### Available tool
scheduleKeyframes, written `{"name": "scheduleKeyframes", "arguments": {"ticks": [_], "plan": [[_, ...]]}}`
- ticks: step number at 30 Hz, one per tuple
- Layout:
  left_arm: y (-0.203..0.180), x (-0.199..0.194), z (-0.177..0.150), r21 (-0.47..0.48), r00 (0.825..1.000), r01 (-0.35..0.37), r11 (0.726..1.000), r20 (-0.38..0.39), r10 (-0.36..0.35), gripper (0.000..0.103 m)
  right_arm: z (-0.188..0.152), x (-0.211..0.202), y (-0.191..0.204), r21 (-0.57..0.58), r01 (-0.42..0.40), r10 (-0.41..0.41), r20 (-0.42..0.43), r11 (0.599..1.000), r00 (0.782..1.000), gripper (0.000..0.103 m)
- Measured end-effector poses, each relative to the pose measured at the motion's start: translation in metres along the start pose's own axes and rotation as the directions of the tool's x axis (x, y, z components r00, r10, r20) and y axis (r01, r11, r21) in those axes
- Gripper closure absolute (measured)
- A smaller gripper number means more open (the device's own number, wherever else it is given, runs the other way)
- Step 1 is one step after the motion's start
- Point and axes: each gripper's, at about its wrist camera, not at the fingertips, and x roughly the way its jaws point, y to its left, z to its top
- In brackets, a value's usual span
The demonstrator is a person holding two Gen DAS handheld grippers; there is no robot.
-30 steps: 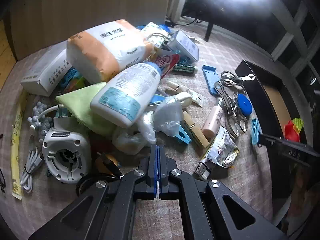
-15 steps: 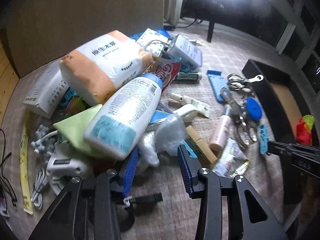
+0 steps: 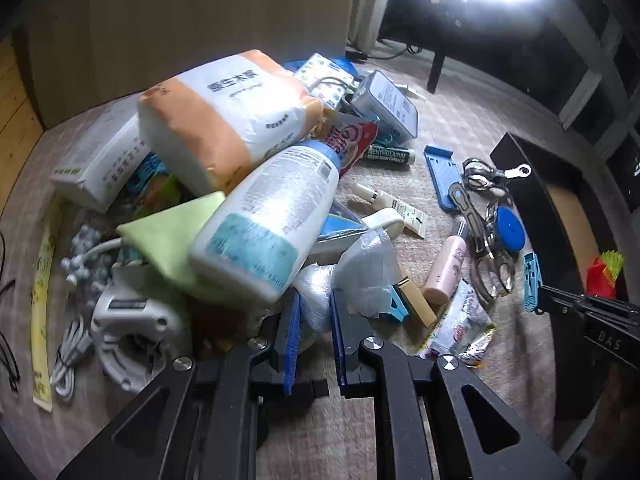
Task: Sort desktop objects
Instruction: 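Carry the white bag and blue clothespin into the tray and release both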
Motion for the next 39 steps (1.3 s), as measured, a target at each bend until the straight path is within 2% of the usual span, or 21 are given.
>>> {"name": "scheduleKeyframes", "arguments": {"ticks": [6, 12, 18, 26, 34, 39], "plan": [[-0.002, -0.02, 0.001, -0.031, 0.999, 0.026, 0.999, 0.027, -0.025, 0.089, 0.0, -0.011, -0.001, -0.017, -0.006, 0.007, 0.022, 1.0, 1.0, 0.098], [-0.025, -0.04, 0.005, -0.018, 0.996, 0.066, 0.998, 0.058, -0.065, 0.089, 0.001, -0.028, -0.01, -0.022, -0.004, 0.005, 0.055, 1.0, 0.998, 0.098], [-0.072, -0.046, 0.01, 0.03, 0.989, 0.133, 0.991, 0.066, -0.135, 0.089, 0.0, -0.052, -0.036, -0.009, 0.026, -0.025, 0.104, 1.0, 0.994, 0.098], [-0.162, -0.043, 0.004, 0.127, 0.97, 0.233, 0.964, 0.043, -0.24, 0.089, -0.007, -0.075, -0.087, 0.039, 0.076, -0.081, 0.144, 0.996, 0.986, 0.098], [-0.238, -0.038, -0.011, 0.2, 0.957, 0.284, 0.938, 0.001, -0.29, 0.089, -0.017, -0.093, -0.14, 0.096, 0.117, -0.131, 0.161, 0.988, 0.978, 0.098], [-0.265, -0.036, -0.014, 0.226, 0.952, 0.3, 0.927, -0.01, -0.306, 0.089, -0.021, -0.103, -0.165, 0.123, 0.134, -0.154, 0.167, 0.983, 0.974, 0.098]]}}
